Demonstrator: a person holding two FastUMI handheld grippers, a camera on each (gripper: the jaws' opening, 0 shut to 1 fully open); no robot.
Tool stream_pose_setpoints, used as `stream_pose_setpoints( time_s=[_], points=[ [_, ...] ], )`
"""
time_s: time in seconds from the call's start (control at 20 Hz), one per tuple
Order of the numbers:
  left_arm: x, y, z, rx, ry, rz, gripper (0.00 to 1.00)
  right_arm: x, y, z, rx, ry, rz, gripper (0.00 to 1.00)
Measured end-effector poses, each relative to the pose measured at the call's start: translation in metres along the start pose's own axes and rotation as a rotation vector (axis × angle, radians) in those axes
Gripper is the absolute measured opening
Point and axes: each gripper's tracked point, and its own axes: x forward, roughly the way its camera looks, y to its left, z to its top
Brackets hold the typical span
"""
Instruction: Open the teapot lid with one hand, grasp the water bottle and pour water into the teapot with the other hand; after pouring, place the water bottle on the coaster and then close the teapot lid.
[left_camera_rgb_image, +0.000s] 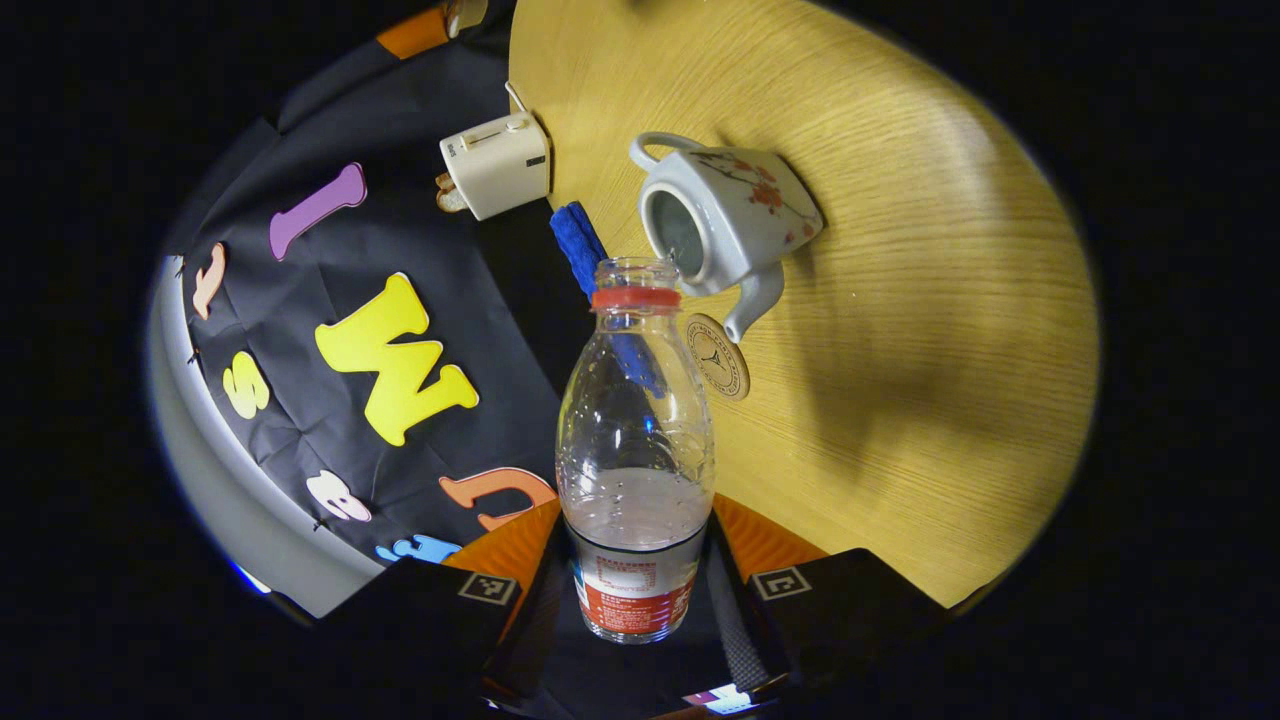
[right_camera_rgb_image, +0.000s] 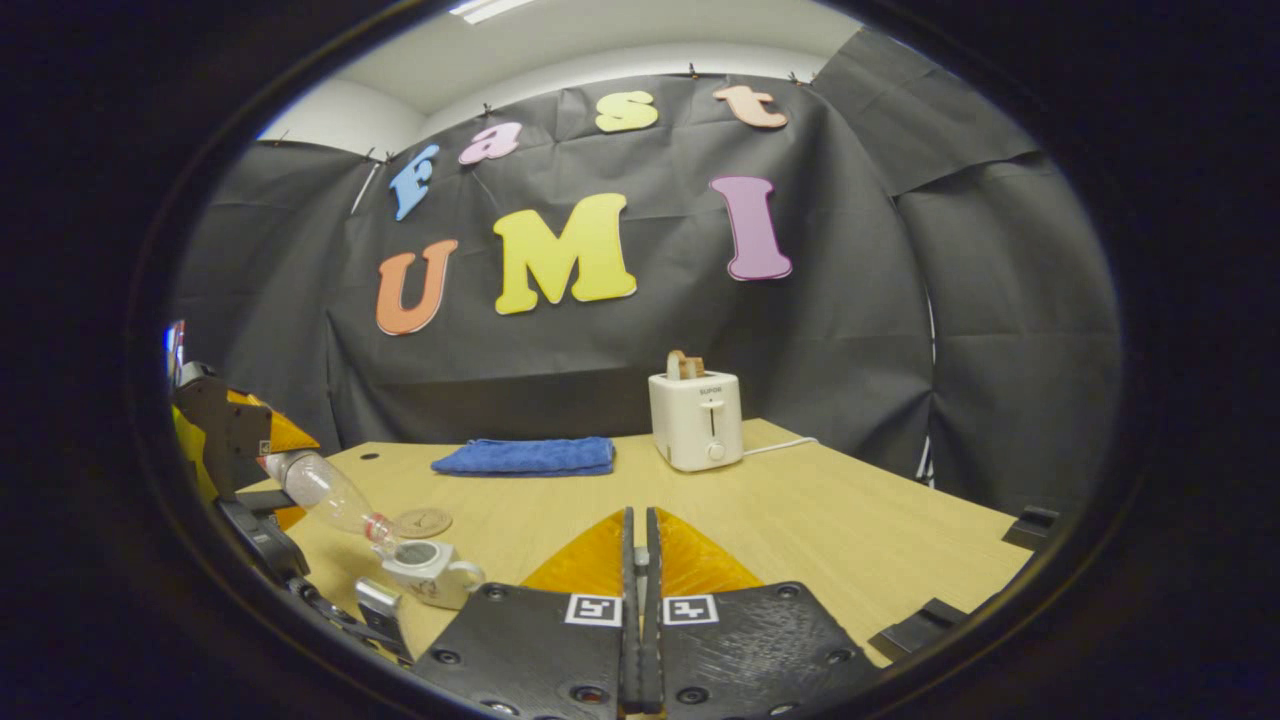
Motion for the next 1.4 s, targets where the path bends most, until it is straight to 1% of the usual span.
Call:
stream_pose_setpoints(
  time_s=[0.25,0.6,1.0,1.15,1.2,1.3,1.4],
  points=[
    [0.004,0.016,-0.001,0.070,0.007,0.022,0.70,0.000,-0.001,-0.002,0.002,0.006,0.004,0.00],
    [-0.003,0.025,0.005,0.154,0.018,0.022,0.70,0.003,-0.003,-0.004,0.010,0.012,0.003,0.00],
    [-0.009,0.023,0.009,0.190,0.018,0.017,0.71,0.003,-0.004,-0.005,0.007,0.016,0.004,0.01],
    [-0.010,0.023,0.008,0.164,0.007,0.021,0.71,0.003,-0.005,-0.005,0.011,0.016,0.004,0.00],
    [-0.009,0.021,0.005,0.135,0.006,0.006,0.70,0.002,-0.007,-0.004,0.018,0.014,0.002,0.00],
    [-0.003,0.013,0.002,0.047,-0.018,-0.018,0.71,0.000,-0.011,0.002,0.038,0.004,-0.009,0.00],
    [0.001,0.014,-0.003,-0.043,-0.024,-0.009,0.70,-0.001,-0.016,0.004,0.041,-0.007,-0.025,0.00]
  ],
)
